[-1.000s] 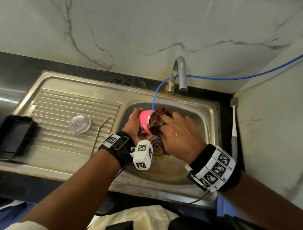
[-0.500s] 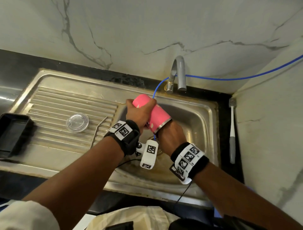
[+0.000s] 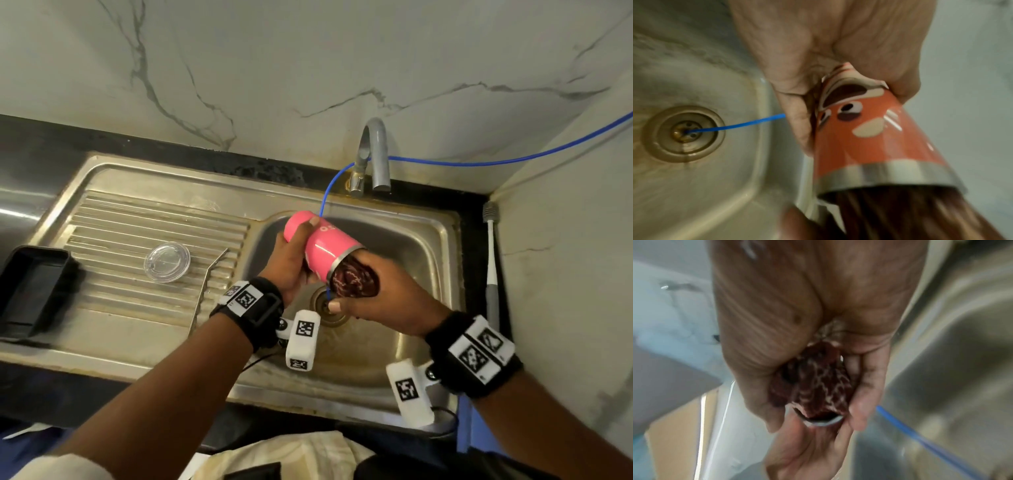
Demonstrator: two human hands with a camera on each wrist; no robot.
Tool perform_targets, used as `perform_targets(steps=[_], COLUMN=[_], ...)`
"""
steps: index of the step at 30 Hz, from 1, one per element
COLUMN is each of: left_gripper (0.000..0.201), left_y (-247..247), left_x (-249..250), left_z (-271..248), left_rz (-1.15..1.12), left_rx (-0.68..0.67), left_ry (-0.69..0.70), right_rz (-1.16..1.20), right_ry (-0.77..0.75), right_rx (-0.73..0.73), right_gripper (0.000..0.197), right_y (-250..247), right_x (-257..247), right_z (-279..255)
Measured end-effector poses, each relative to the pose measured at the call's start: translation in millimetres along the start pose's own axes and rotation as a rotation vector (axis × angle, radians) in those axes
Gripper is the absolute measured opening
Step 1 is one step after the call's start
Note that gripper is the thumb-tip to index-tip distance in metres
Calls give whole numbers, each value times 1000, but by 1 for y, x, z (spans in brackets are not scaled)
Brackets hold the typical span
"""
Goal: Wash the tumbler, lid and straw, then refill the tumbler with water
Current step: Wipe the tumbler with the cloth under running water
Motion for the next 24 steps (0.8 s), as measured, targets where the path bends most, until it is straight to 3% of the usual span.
perform_targets(steps=[2,6,9,12,14,16,19,22,24], left_gripper=[96,86,82,89,92,83,74,93,103], left_y=[-8,-15,-15,-16,-18,-14,-9,-9,-9], left_x=[-7,-19,-16,-14,-15,-13,-9,-8,-6], left_z=[-3,-4,-1,-3,-3,-5,-4,2,3], left_rz=[-75,-156,-152,-169,-179,-203,-187,-72,-31], left_rx=[20,-37,-49,-62,-73,-113,-96,20,57], left_ry=[-21,-89,-84,-117,-152,-187,-177,-75,-25], right_rz=[-231,-676,-641,-575,-699,-832,-851,-834,-704], right_ry=[-149,-358,-372,-368,-390,-400,-340,-268,-198], right_rx=[123,320,471,612,611,586,506,416,308], right_gripper=[59,80,82,70,58,53,50,48,52], right_y=[-6,-9,-6,-6,0,8,22,26,21], right_x=[1,3,-1,-8,-7,0,6,12,22], right_z=[-8,-19,-23,-23,-20,-15,-10,-12,-12])
Point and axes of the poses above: each hand's wrist, its own z-axis towards the middle knuckle, its own y-axis out of the palm, x = y × z, the point moved 1 cm from there along z, towards the middle knuckle, and after that the axes turned 2 degrees about -x, right-handed, at the moved point
